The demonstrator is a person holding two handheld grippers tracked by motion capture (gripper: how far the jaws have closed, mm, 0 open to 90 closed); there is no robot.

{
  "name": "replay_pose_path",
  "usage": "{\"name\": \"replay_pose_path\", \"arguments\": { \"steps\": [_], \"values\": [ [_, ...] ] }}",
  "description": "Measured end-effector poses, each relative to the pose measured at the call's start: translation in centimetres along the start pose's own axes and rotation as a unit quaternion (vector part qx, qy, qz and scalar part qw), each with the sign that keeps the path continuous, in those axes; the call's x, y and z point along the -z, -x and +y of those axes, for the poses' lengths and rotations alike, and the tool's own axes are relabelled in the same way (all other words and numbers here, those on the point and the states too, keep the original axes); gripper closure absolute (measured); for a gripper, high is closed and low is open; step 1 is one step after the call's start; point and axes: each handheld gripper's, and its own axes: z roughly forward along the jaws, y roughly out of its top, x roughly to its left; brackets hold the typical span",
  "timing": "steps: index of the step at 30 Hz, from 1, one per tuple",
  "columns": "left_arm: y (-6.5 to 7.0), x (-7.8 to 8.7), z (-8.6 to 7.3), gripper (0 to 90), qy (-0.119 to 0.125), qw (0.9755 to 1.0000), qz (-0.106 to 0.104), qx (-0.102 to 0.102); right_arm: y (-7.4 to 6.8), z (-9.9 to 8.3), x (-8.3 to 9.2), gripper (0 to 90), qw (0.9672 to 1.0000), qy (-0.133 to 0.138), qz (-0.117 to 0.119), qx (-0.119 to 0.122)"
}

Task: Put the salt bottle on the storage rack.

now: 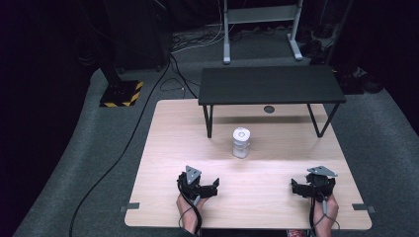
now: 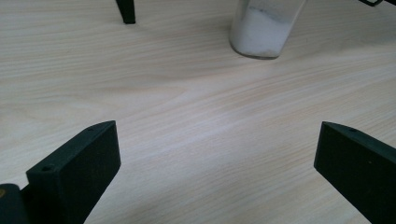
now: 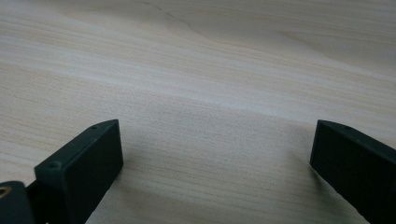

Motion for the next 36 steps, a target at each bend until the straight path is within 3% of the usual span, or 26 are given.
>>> {"name": "replay_pose_path", "arguments": {
  "steps": [7, 10, 18, 23, 36],
  "values": [
    [0.6, -2.0, 1.6, 0.0, -0.007, 0.9998, -0.010, -0.014, 0.1, 0.0, 0.0, 1.1, 1.0000, 0.000, 0.002, 0.001],
    [1.5, -3.2, 2.8, 0.0, -0.012, 0.9994, -0.014, -0.031, 0.1, 0.0, 0.0, 1.1, 1.0000, 0.000, 0.002, 0.001],
    [2.7, -5.3, 4.3, 0.0, -0.023, 0.9987, -0.027, -0.037, 0.2, 0.0, 0.0, 1.1, 1.0000, -0.001, 0.004, 0.000],
    [3.6, -7.5, 5.7, 0.0, -0.038, 0.9980, -0.026, -0.044, 0.2, 0.0, 0.0, 1.1, 1.0000, -0.001, 0.005, 0.002],
    [4.2, -11.0, 6.5, 0.0, -0.033, 0.9983, -0.013, -0.046, 0.1, 0.0, 0.0, 1.1, 1.0000, 0.000, 0.005, 0.003]
  ]
}}
